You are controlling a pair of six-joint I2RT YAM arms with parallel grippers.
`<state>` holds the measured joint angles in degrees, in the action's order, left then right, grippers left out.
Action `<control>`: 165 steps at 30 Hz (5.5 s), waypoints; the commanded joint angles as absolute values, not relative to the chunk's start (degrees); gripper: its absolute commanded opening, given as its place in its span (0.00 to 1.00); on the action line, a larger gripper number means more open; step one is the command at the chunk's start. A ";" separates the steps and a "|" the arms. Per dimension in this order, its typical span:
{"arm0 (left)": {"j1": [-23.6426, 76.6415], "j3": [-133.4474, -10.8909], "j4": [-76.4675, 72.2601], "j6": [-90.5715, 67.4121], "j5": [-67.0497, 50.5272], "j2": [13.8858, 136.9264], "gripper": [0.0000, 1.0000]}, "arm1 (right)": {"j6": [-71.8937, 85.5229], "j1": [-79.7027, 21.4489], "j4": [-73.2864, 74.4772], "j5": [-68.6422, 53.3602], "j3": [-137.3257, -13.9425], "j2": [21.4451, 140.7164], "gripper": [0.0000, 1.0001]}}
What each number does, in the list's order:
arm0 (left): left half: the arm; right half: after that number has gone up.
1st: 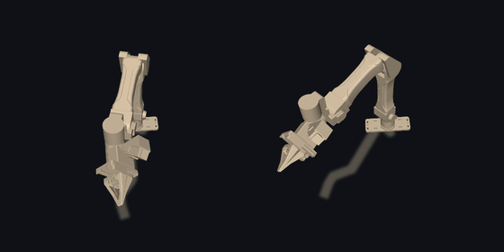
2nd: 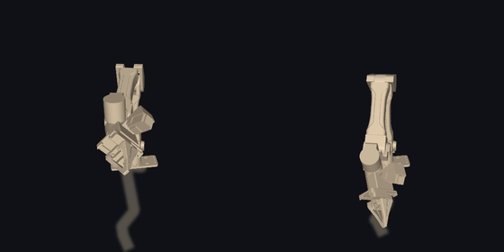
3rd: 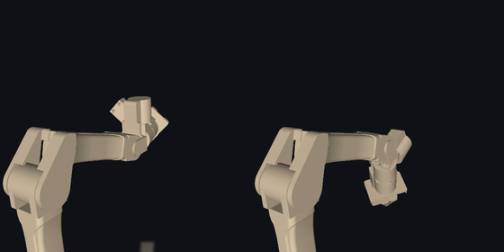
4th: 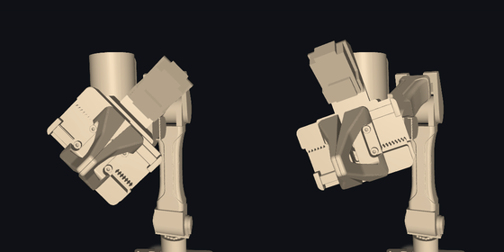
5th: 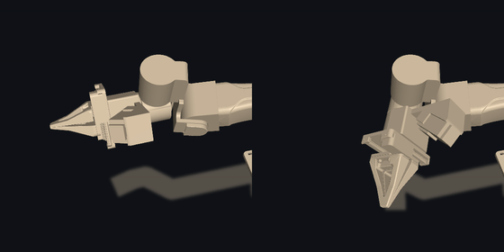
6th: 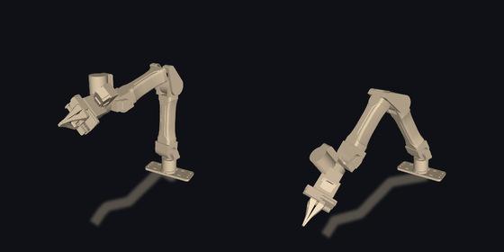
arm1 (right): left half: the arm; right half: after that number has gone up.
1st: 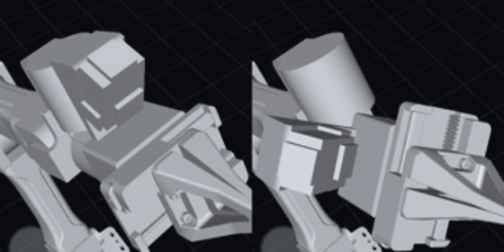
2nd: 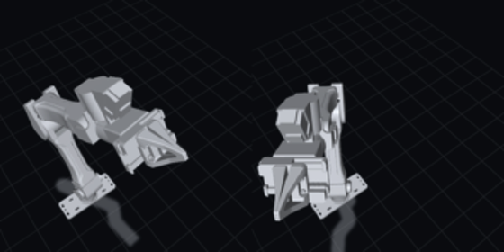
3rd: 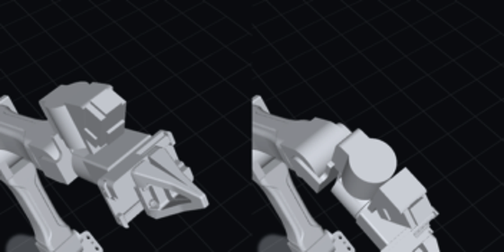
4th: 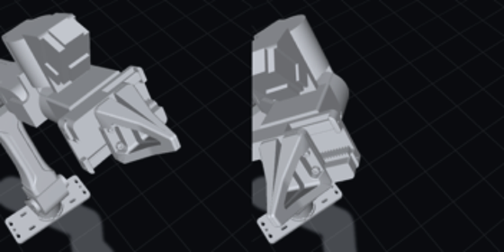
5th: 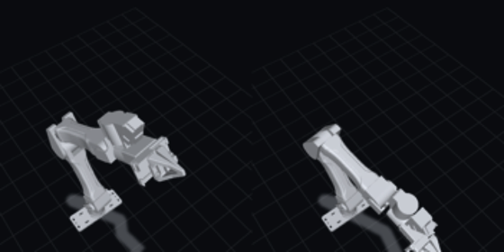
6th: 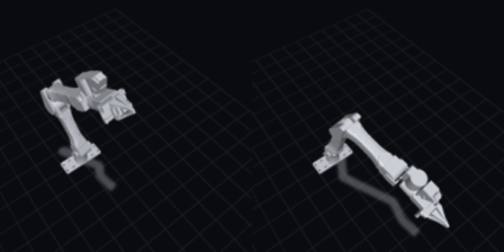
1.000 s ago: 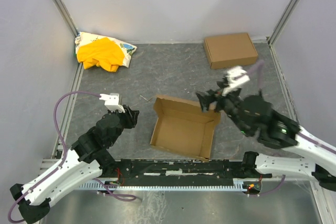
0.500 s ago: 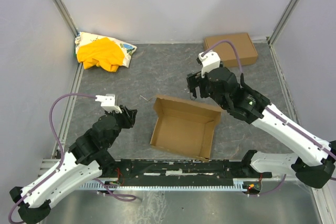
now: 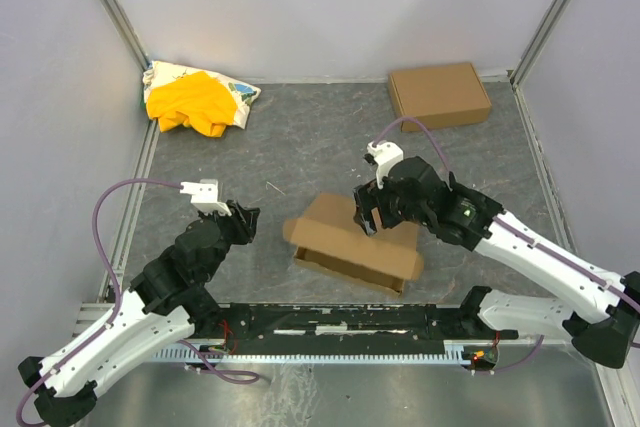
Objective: Fold the paper box
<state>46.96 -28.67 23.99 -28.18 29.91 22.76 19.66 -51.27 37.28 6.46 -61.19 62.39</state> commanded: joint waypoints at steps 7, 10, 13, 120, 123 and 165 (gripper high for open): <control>47.02 -29.12 21.91 -27.56 29.54 23.61 0.41 | 24.04 -51.42 36.30 -0.65 -55.02 59.42 0.84; 47.02 -28.45 21.10 -28.31 28.55 24.24 0.41 | 24.55 -51.49 36.67 -1.62 -54.27 60.14 0.84; 47.02 -27.86 20.04 -29.04 27.29 25.37 0.41 | 25.56 -51.59 37.28 0.82 -53.46 59.05 0.84; 38.67 -29.10 -9.40 -39.48 10.97 71.37 0.37 | 26.11 -20.73 18.36 -13.92 -55.45 88.54 0.92; 38.72 -30.39 -10.60 -37.95 11.86 71.55 0.37 | 26.42 -20.70 17.84 -14.61 -54.83 88.55 0.92; 34.28 -29.51 -8.66 -31.58 20.43 64.27 0.99 | 29.82 -20.43 11.13 -9.24 -36.83 68.50 0.99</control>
